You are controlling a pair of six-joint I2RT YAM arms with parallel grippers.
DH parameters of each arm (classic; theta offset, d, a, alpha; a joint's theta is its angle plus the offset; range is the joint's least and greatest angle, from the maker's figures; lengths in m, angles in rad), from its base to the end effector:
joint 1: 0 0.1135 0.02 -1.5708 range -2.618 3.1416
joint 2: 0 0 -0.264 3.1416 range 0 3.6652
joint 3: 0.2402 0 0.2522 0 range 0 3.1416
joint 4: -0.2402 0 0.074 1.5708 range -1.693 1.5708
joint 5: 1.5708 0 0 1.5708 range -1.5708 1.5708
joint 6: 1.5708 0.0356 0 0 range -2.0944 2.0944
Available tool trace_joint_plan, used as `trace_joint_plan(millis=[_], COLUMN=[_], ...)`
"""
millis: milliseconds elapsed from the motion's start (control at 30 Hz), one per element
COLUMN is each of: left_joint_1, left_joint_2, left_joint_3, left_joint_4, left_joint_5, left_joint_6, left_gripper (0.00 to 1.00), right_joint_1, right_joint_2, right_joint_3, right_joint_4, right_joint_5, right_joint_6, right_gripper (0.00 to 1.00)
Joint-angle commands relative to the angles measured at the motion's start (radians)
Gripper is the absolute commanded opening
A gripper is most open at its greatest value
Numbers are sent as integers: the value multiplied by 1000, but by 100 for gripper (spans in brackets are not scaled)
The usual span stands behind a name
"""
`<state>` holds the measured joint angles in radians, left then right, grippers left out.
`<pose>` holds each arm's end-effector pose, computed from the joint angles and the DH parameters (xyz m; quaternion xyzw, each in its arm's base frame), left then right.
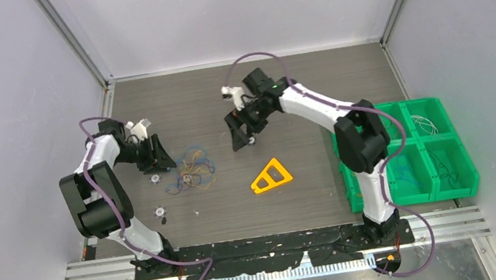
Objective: Untangle the cables
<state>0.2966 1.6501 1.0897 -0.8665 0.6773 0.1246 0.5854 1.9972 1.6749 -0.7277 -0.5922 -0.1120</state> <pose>0.2885 0.0648 0.1966 -0.0570 0.9393 -0.3099 0.1356 0.3491 0.2553 0.2434 -0.3864 0.8429 0.3318 0.1733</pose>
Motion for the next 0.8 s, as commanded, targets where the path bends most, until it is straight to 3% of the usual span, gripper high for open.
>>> trace_joint_plan(millis=[0, 167, 333, 367, 533, 633, 767], left_joint_1=[-2, -41, -45, -45, 16, 21, 22], left_joint_2=[38, -12, -64, -73, -186, -234, -174], left_joint_3=[-4, -51, -86, -87, -119, -119, -125], left_joint_4=[73, 106, 123, 119, 175, 182, 143], left_joint_5=[88, 170, 148, 124, 153, 44, -9], left_joint_6=[-82, -119, -178, -183, -230, -213, -199], left_gripper=[39, 9, 1, 3, 39, 55, 60], right_joint_1=[98, 192, 277, 286, 332, 358, 382], right_joint_2=[68, 155, 283, 296, 343, 357, 376], right_joint_3=[125, 145, 234, 258, 277, 285, 314], right_joint_4=[166, 303, 349, 347, 345, 328, 282], right_joint_5=[-1, 82, 192, 214, 294, 433, 516], right_joint_6=[160, 211, 197, 190, 170, 138, 77], right_gripper=[97, 99, 100, 99, 95, 86, 66])
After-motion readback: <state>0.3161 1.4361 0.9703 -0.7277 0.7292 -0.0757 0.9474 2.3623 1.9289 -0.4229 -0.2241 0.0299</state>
